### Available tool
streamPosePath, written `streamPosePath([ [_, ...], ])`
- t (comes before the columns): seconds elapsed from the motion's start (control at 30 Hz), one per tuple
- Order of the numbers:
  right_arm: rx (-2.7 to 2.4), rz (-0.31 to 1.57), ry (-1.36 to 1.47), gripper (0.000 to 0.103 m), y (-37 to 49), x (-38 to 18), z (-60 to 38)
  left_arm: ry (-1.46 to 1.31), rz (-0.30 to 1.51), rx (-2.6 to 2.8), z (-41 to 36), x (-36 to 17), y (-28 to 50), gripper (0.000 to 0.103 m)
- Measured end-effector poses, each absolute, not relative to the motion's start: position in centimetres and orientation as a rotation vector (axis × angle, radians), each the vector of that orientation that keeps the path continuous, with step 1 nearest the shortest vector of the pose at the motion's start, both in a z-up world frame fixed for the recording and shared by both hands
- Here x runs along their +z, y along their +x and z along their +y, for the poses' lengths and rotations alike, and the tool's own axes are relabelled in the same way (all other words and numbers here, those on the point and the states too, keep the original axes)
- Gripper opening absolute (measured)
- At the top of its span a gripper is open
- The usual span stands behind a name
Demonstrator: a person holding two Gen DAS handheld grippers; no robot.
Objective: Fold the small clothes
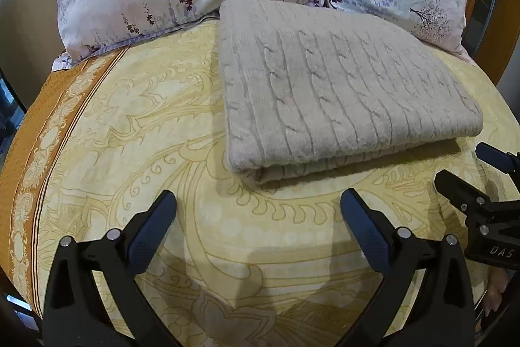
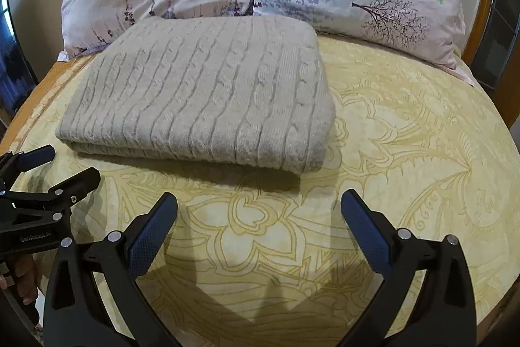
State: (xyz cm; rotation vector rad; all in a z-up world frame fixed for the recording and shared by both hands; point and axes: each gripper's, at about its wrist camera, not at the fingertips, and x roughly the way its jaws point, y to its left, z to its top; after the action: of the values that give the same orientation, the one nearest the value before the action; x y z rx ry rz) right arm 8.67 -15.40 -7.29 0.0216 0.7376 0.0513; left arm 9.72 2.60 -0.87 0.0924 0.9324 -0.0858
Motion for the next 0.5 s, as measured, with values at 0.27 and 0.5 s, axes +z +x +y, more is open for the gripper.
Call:
streamPosePath([
  [0.27,0.047,0.756,0.016,0.102,8.96,-7.66,-15.49,0.089,0.936,-0.090,2.66,-0.97,9.88,0.101],
  [0.5,0.051,0.755,0.017,0.102,8.99,-7.63,-15.53,0.088,0.934,-0.097,2.56,-1.05,9.93,0.101],
])
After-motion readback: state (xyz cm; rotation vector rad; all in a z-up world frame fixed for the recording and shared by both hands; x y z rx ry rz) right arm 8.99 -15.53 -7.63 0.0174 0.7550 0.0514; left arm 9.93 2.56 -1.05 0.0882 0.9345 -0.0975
